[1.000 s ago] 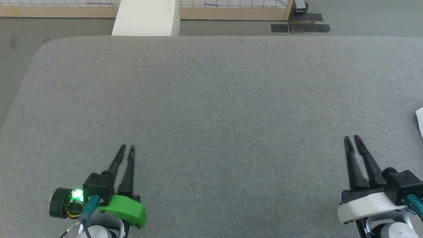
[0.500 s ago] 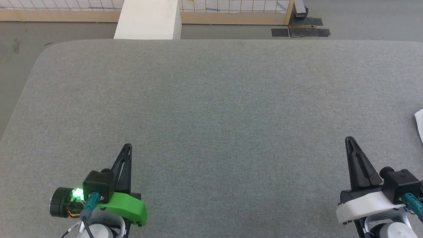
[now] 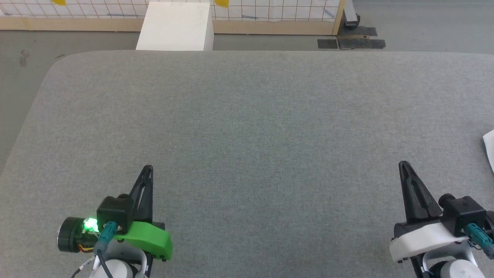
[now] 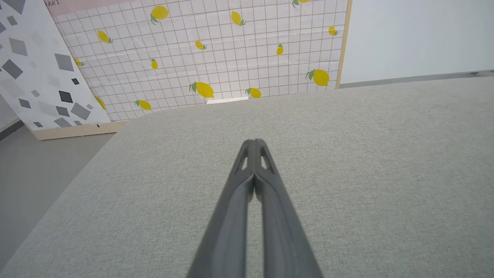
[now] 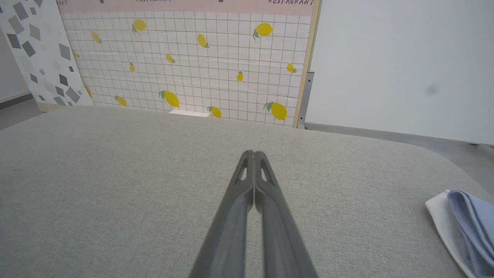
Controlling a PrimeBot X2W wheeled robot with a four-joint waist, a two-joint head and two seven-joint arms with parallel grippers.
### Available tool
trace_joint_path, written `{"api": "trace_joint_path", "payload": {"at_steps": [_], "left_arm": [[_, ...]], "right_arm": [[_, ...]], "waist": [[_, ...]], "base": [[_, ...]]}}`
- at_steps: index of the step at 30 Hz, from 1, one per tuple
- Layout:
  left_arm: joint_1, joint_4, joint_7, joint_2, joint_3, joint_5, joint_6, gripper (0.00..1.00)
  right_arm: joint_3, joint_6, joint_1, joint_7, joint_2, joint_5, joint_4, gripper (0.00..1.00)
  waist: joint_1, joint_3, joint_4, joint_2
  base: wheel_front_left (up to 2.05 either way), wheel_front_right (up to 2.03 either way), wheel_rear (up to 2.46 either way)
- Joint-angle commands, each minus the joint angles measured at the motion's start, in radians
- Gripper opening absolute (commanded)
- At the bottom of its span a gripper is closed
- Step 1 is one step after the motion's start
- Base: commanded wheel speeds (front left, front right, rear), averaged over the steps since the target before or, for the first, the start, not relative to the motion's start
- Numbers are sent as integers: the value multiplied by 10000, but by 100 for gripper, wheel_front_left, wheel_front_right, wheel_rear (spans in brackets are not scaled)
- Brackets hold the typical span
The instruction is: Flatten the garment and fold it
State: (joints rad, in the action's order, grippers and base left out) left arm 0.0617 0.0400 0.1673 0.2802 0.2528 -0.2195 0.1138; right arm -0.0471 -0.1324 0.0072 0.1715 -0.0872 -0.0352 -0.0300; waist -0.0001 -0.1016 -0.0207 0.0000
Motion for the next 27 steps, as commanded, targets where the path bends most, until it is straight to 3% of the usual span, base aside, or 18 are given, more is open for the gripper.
{"api": "trace_joint_path", "payload": {"at_steps": [1, 27], "left_arm": [[-145, -29, -73, -95, -104, 108, -73, 0], [-277, -133, -520, -712, -782, 692, -371, 0]], "right_arm": [[28, 4, -18, -54, 42, 56, 63, 0], [152, 8, -33, -519, 133, 139, 130, 0]], "waist": [[1, 15, 4, 0], [1, 295, 61, 0]], "base": [[0, 0, 0], [0, 0, 0]]}}
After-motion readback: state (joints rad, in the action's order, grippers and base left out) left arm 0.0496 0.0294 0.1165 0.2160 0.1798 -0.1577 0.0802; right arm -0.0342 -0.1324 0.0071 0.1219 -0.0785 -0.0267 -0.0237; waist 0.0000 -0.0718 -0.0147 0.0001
